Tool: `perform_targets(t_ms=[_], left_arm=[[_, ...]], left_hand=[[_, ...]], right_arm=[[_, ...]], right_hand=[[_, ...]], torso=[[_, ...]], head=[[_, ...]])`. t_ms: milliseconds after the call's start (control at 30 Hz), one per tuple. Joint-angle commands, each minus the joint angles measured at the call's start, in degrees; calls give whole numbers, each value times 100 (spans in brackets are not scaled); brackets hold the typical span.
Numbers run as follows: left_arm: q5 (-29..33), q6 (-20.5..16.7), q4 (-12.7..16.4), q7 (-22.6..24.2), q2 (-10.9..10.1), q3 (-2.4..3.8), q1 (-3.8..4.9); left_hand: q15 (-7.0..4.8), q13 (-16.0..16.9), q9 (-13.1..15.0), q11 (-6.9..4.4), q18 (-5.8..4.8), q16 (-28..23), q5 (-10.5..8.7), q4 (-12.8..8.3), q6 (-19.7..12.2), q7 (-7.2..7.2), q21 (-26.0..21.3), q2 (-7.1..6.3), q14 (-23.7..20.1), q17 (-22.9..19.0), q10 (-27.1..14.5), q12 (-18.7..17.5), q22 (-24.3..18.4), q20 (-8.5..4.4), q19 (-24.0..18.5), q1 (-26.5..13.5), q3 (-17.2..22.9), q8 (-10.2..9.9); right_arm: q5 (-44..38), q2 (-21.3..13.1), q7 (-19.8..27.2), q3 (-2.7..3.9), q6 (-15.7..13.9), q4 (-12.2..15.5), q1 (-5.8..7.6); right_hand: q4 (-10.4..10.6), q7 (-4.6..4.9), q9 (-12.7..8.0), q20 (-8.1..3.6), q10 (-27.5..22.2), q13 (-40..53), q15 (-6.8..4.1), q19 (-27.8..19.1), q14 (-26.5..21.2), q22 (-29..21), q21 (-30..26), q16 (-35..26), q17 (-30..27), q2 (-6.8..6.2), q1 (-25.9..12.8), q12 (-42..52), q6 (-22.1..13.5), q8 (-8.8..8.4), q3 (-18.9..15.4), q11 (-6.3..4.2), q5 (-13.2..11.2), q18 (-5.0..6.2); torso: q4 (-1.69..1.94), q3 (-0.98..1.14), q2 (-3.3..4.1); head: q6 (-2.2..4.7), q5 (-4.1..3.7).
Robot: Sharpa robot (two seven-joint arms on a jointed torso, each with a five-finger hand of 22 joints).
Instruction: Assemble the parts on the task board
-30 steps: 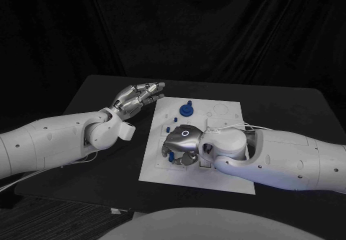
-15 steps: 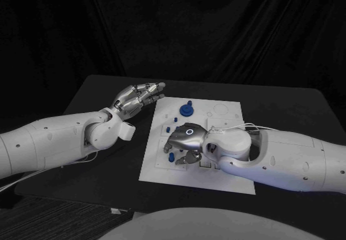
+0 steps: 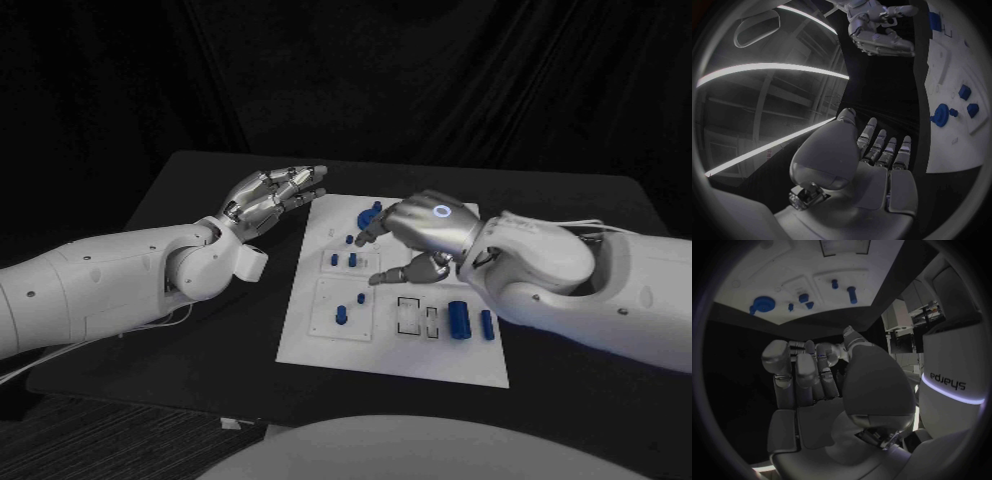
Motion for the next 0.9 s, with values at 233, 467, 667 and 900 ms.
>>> perform_targets(t_ms=[233, 467, 667, 900], left_arm=[[30, 65, -17, 287, 35, 6, -11], [30, 75, -34, 268, 77, 6, -16], [30, 111, -58, 272, 143, 6, -25], [30, 128, -47, 270, 129, 6, -34]], left_hand=[[24, 5, 9, 24, -65, 20, 31, 3, 44, 271, 7, 18, -1, 5, -25, 6, 13, 10, 41, 65, 26, 42], [36, 8, 14, 20, -48, 50, 27, 17, 79, 270, 16, 25, 12, 10, -17, 22, 27, 7, 60, 58, 34, 60], [57, 12, 20, 40, -14, 128, -48, 57, 132, 286, 22, 83, 51, 20, 7, 56, 29, 9, 77, -91, 5, 97], [57, 11, 18, 40, -13, 126, -48, 52, 117, 284, 23, 83, 52, 19, 5, 48, 31, 9, 78, -92, 6, 96]], right_arm=[[1980, -671, -799, -1, 58, 161, 423], [2243, -803, -1889, -2, 1988, -43, 408], [2266, -768, -2583, -3, 3051, -214, 269], [2272, -654, -2902, -3, 3498, -316, 124]], right_hand=[[-293, -127, 377, -34, 3768, 7899, -116, -133, 1103, 729, 169, 1840, 3382, 243, 272, 6656, 1155, 541, 184, -269, 622, -83], [37, -259, 545, -214, 3768, 7899, -210, 886, 1103, 1234, 2547, 1840, 3382, 254, -1621, 6656, 1740, 597, 108, -523, 621, -416], [47, -526, 722, -407, 3768, 7899, -448, 958, 1103, 1269, 2762, 1840, 3382, 211, -2120, 6656, 2529, 779, 277, -753, 693, -445], [58, -638, 1010, -529, 3768, 7899, -566, 854, 1103, 1187, 2544, 1840, 3382, 146, -2120, 6656, 2721, 909, 199, -872, 586, -386]], torso=[[1, 0, -1], [-7, -5, -10], [-8, -2, 0], [-5, -3, 6]], head=[[-1, -121], [-1, -130], [-1, -122], [-1, -150]])
